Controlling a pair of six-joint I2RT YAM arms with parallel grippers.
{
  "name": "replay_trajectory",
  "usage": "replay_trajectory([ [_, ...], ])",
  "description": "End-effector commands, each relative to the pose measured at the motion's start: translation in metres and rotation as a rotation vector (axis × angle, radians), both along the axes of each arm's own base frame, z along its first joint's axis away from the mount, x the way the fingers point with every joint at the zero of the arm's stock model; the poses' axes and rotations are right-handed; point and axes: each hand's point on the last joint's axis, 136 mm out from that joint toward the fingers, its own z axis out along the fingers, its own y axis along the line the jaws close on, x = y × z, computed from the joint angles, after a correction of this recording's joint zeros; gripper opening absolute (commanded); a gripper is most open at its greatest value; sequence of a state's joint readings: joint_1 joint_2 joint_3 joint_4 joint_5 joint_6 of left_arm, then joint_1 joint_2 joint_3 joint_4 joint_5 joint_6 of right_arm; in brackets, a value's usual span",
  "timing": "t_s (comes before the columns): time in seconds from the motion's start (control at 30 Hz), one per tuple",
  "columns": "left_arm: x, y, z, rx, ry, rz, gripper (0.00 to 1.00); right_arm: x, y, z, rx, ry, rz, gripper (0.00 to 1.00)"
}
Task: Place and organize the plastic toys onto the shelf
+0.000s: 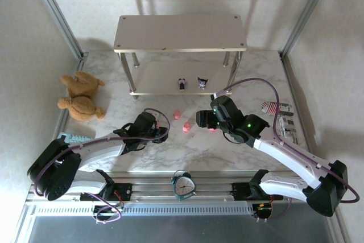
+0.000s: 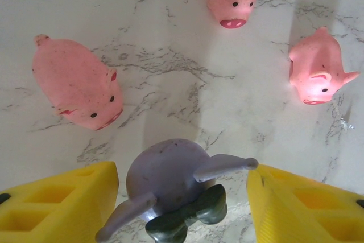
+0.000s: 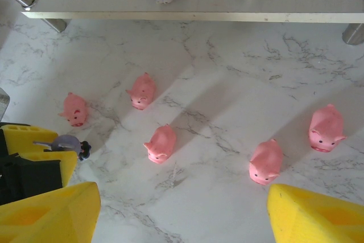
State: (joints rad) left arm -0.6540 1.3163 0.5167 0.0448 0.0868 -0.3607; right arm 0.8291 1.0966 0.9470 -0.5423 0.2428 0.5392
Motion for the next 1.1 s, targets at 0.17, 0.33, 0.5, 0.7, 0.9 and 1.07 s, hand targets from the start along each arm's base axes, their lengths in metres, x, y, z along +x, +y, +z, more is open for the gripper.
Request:
replay_trajectory([
  [0.17,0.008,-0.011,0.007,-0.004,-0.028,-0.031,0.57,0.003,-0.002,0.006,0.003,-0.025,-0.024,0.77],
  [0.33,0.009,-0.011,0.003,0.009,-0.025,-0.028,0.56,0.003,-0.003,0.005,0.0,-0.025,-0.027,0.78],
  [0.5,0.009,-0.011,0.0,0.022,-0.012,-0.033,0.44,0.004,-0.003,0.005,-0.002,-0.026,-0.032,0.78],
  [0.7,0.008,-0.01,-0.003,0.034,-0.003,-0.033,0.35,0.004,-0.003,0.004,-0.001,-0.026,-0.035,0.78],
  [0.9,0.011,-0.01,0.014,0.018,-0.057,-0.03,0.32,0.005,-0.004,0.004,-0.001,-0.028,-0.04,0.78],
  [1.07,0.021,-0.013,0.045,0.014,-0.124,-0.048,0.31,0.005,-0.004,0.005,0.003,-0.032,-0.045,0.78],
])
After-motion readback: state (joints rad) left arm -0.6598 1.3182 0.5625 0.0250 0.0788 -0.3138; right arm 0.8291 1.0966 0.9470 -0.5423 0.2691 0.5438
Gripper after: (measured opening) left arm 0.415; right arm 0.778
